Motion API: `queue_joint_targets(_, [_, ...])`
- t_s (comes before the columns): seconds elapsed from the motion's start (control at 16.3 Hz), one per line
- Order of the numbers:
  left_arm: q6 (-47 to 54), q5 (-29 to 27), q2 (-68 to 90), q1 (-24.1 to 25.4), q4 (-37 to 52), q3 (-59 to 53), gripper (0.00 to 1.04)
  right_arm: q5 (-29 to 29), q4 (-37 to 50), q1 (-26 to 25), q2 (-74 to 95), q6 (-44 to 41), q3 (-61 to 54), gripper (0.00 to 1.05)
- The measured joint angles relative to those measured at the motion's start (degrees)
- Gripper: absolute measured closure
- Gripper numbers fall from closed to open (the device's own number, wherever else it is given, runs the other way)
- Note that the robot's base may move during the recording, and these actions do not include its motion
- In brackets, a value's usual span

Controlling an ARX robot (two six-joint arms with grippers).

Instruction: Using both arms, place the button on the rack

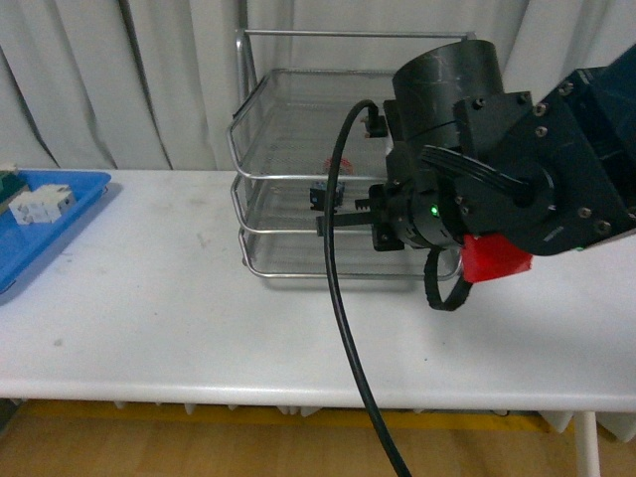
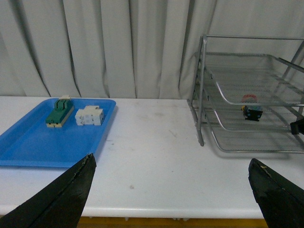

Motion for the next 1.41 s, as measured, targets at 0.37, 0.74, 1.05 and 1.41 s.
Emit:
queue_joint_targets(0.37, [0.0,0.1,0.0,0.0,0.0,0.0,0.07,3.8,29.4,-0.4,-16.5,1.9,-25.9,1.01])
queue_joint_targets(0.74, [0.0,0.0,0.0,0.0,0.0,0.0,0.07,1.8,48.2,-11.0,-38.1,-7.6,-56.0,1.03])
queue_joint_targets(1.05, [0.0,0.0,0.0,0.0,0.0,0.0,0.07,-3.6,42.4,-16.6,-55.1,-7.8,-65.9,1.03])
queue_joint_targets(1.41, [0.0,0.0,0.0,0.0,0.0,0.0,0.07,-10.7,29.4,-24.0,-74.2,-7.8,-71.3,1.03])
